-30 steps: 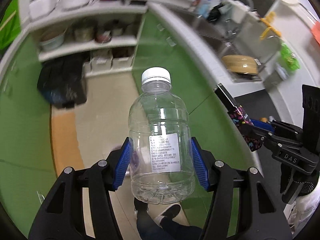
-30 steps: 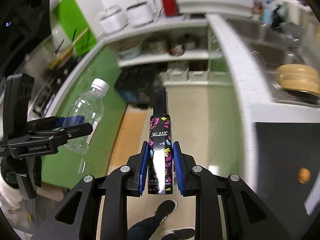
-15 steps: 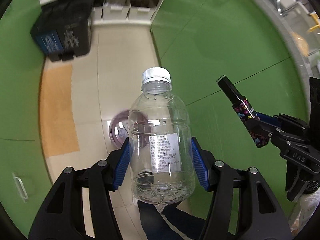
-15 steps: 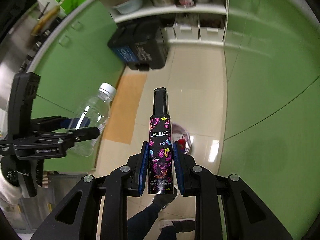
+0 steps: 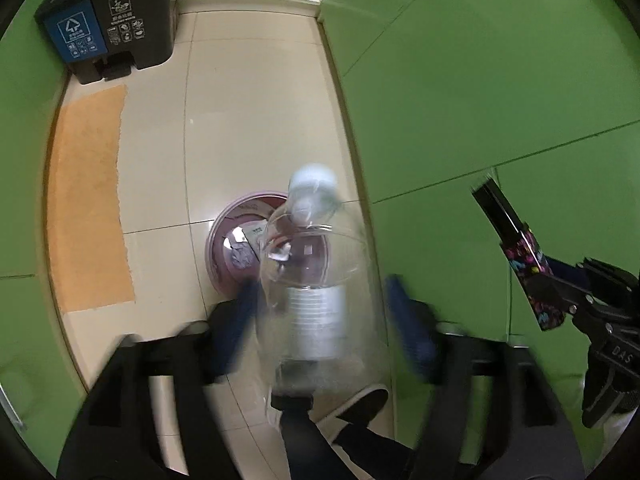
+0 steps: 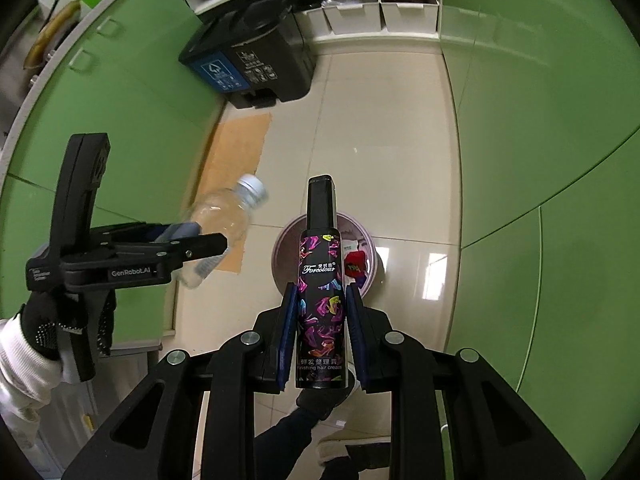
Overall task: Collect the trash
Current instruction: 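Carry spray can and water bottle over the pink bin and open both tools, then move both open tools back to the counter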
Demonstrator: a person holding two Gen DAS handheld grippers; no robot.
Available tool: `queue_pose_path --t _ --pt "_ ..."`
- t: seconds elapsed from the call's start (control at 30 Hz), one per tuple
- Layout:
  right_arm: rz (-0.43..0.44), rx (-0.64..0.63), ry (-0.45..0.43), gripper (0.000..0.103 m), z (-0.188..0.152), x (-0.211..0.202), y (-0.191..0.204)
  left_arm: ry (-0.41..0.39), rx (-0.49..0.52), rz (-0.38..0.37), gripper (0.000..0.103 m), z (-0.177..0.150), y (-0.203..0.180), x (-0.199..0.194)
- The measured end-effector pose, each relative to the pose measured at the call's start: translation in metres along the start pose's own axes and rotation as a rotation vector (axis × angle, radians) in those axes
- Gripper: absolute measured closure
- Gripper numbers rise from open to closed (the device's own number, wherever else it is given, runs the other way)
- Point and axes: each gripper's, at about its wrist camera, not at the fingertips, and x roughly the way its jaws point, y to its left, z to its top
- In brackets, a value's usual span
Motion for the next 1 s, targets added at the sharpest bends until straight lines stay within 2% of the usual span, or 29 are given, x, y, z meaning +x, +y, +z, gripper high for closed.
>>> queue_pose_path --t 0.03,0.1,0.4,0.63,0.8,0.83,0.9,0.93,0.97,1.0 --pt "0.000 0.000 0.002 0.079 0.001 0.003 0.000 -0.008 -0.007 -0.004 0.005 0.000 0.002 0.002" --pt "0.000 -0.002 0.009 0.079 0.000 0.007 -0.001 -0.009 -0.012 -0.003 0.003 -0.002 0.003 0.003" --pt "0.015 -0.035 0.031 0.079 0.009 0.023 0.009 -0.044 -0.056 0.000 0.003 -0.002 0.022 -0.025" --pt "0.038 -0.075 0.067 0.079 0.025 0.052 0.025 -0.091 -0.114 -0.003 0.003 0.000 0.047 -0.049" --pt "0.041 -0.101 0.092 0.079 0.032 0.073 0.031 -0.103 -0.145 -0.003 0.003 0.001 0.060 -0.051" --pt "0.039 -0.105 0.090 0.076 0.033 0.076 0.031 -0.105 -0.148 -0.003 0.003 0.001 0.062 -0.051" --pt "0.035 -0.100 0.084 0.047 0.035 0.081 0.029 -0.105 -0.152 -0.002 0.003 0.002 0.064 -0.050" --pt "0.036 -0.096 0.079 0.018 0.035 0.083 0.028 -0.104 -0.152 -0.003 0.003 0.002 0.065 -0.051" --pt "0.040 -0.088 0.069 0.010 0.035 0.082 0.027 -0.104 -0.152 -0.003 0.003 0.001 0.065 -0.051" --pt "0.041 -0.081 0.060 0.010 0.036 0.081 0.025 -0.104 -0.152 -0.002 0.003 0.001 0.064 -0.051"
